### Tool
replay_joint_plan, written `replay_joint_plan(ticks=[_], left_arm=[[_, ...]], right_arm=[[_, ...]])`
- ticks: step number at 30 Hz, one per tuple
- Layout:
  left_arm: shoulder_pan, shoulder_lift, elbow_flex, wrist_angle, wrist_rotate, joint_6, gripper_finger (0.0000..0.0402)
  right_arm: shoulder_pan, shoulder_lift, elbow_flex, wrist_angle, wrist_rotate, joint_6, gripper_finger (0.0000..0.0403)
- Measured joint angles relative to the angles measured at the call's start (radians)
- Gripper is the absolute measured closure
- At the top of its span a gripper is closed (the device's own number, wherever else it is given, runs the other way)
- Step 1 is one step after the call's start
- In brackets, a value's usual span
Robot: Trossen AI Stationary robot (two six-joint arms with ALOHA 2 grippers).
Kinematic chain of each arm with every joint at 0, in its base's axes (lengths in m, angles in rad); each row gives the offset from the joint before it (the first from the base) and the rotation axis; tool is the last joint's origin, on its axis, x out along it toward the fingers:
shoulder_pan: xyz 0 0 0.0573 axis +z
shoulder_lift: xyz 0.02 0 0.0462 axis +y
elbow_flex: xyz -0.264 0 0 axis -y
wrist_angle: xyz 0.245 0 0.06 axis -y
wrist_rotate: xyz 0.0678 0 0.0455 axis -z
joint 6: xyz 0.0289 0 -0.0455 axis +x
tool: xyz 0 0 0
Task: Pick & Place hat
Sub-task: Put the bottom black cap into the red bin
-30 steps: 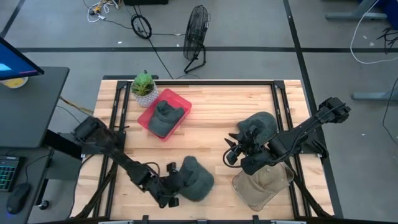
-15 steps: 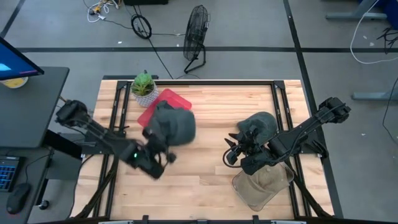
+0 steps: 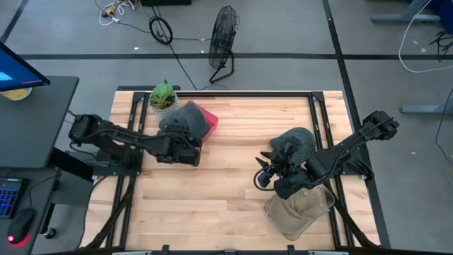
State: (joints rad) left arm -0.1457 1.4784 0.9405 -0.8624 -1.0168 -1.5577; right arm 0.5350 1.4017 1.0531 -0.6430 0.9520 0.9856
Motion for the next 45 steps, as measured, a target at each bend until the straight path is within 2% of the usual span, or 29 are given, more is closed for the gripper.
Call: replay_joint_plan(ticks=[5, 14, 19, 25, 30, 38, 45], left_arm=[[0.051, 0.060, -0.068, 0.131, 0.022, -0.086, 0.0384], [0.080, 0.169, -0.073, 0.297, 0.087, -0.004, 0.0383], [0.086, 0.207, -0.072, 0.311, 0.085, 0.007, 0.0383], [0.092, 0.196, -0.072, 0.313, 0.103, 0.040, 0.0380], [0.093, 0.165, -0.068, 0.317, 0.121, 0.086, 0.0350], [0.092, 0.122, -0.069, 0.317, 0.139, 0.085, 0.0285], [0.091, 0.025, -0.068, 0.317, 0.213, 0.135, 0.0261]], right_arm=[[-0.006, 0.000, 0.000, -0.004, 0.000, 0.000, 0.0268], [-0.026, -0.001, 0.000, -0.009, 0.000, 0.000, 0.0268], [-0.036, -0.001, 0.000, -0.017, 0.000, -0.007, 0.0268], [-0.037, -0.001, 0.000, -0.018, -0.021, -0.007, 0.0268], [-0.038, -0.001, 0.000, -0.018, -0.072, -0.033, 0.0268], [-0.038, -0.001, 0.000, -0.018, -0.079, -0.033, 0.0268], [-0.038, -0.001, 0.000, -0.018, -0.079, -0.052, 0.0268]])
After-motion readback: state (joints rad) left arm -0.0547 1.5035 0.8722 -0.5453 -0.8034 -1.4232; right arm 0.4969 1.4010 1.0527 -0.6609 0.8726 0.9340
